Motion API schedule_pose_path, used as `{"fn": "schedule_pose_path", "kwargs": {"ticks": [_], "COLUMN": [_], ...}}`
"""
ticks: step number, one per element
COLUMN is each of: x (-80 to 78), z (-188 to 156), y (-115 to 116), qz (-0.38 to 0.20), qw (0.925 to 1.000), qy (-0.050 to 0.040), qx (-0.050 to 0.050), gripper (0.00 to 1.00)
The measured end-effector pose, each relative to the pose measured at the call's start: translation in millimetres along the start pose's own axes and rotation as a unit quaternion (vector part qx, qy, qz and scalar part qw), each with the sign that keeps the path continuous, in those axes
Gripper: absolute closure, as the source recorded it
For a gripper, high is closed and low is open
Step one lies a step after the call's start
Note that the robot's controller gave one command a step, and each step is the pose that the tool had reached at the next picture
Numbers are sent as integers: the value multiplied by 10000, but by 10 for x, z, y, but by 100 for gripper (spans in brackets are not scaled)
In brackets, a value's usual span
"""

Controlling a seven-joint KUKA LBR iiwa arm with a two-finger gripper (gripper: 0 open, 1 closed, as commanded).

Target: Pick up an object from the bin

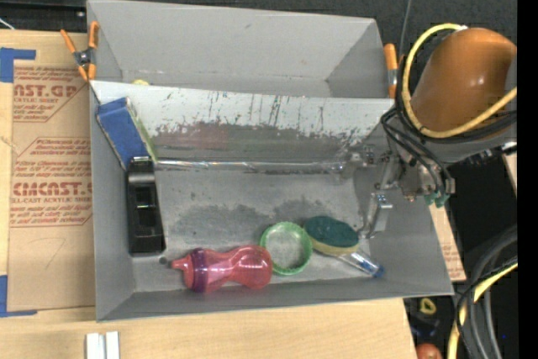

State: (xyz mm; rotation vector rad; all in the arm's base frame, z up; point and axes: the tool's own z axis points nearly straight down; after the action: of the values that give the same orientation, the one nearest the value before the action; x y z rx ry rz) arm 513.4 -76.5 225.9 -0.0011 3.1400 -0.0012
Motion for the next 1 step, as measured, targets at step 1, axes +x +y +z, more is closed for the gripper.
{"fn": "schedule_pose_path", "kwargs": {"ticks": [1], "x": [1], "z": [3], "y": [4], "qz": [9], "qw": [10000], "qy": [-6], "qx": [1], "gripper": [0]}}
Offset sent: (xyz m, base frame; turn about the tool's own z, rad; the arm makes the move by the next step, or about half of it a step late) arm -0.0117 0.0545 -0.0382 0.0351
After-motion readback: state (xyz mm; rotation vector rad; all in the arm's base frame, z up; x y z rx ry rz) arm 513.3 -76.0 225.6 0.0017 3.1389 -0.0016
